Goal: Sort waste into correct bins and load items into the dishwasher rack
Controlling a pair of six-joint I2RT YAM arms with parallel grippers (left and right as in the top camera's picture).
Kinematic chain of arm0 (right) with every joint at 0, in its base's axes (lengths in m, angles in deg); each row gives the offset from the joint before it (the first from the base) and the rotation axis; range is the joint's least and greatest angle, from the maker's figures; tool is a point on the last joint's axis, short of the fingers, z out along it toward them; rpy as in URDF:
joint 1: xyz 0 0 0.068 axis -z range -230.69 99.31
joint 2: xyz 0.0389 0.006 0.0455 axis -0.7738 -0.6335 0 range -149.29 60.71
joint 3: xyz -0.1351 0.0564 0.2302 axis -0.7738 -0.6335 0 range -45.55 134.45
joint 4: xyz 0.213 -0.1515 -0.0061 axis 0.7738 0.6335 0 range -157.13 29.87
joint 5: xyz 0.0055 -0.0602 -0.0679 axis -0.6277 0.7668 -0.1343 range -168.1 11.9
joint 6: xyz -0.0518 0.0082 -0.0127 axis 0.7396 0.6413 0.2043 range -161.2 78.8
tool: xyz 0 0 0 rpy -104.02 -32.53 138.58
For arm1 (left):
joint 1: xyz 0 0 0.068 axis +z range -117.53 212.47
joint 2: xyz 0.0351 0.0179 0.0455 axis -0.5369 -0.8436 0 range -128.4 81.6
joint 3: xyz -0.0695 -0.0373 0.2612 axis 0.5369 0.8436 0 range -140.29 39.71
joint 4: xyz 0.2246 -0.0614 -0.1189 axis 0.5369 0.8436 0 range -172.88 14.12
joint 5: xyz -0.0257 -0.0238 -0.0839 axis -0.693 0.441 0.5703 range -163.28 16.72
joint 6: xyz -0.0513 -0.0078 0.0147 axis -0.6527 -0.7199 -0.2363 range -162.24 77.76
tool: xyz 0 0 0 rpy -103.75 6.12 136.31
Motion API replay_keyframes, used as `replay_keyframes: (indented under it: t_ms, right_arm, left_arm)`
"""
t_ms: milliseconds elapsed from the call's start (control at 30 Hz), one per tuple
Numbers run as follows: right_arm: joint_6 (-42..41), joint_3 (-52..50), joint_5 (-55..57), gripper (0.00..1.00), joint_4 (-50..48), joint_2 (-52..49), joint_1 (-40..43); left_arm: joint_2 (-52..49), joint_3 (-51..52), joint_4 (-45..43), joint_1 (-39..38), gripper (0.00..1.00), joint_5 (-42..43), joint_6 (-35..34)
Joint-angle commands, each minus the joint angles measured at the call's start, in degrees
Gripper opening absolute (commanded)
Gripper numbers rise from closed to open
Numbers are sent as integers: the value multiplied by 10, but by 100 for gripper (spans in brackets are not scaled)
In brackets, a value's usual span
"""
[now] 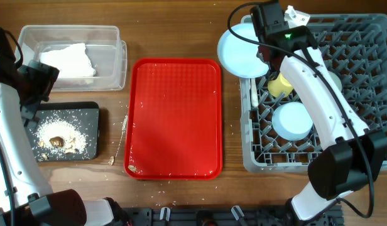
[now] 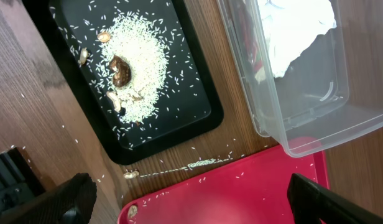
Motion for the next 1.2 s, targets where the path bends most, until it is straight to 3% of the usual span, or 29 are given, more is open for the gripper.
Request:
replay_keyframes:
  t_ms: [0, 133, 233, 300, 433, 800, 967, 1167]
  right_arm:
    - [15, -2, -17, 15, -9, -1, -2]
    - [21, -2, -61, 27, -20, -1, -2]
    - [104, -2, -250, 32, -76, -1, -2]
    - [106, -2, -381, 40, -108, -1, -2]
    - [103, -2, -490, 58, -141, -9, -7]
    - [61, -2, -453, 59, -145, -222, -162]
    - [44, -1, -357, 58, -134, -228, -178]
    - [67, 47, -418, 49, -103, -197, -174]
  left_arm:
    - [5, -4, -1, 3, 100, -5, 0]
    - [5, -4, -1, 3, 100, -5, 0]
    - [5, -4, -1, 3, 100, -5, 0]
    - [5, -4, -1, 3, 100, -5, 0]
    - [5, -4, -1, 3, 100, -5, 0]
    - [5, -4, -1, 3, 100, -5, 0]
    - [5, -4, -1, 3, 100, -5, 0]
    - [5, -4, -1, 3, 100, -5, 0]
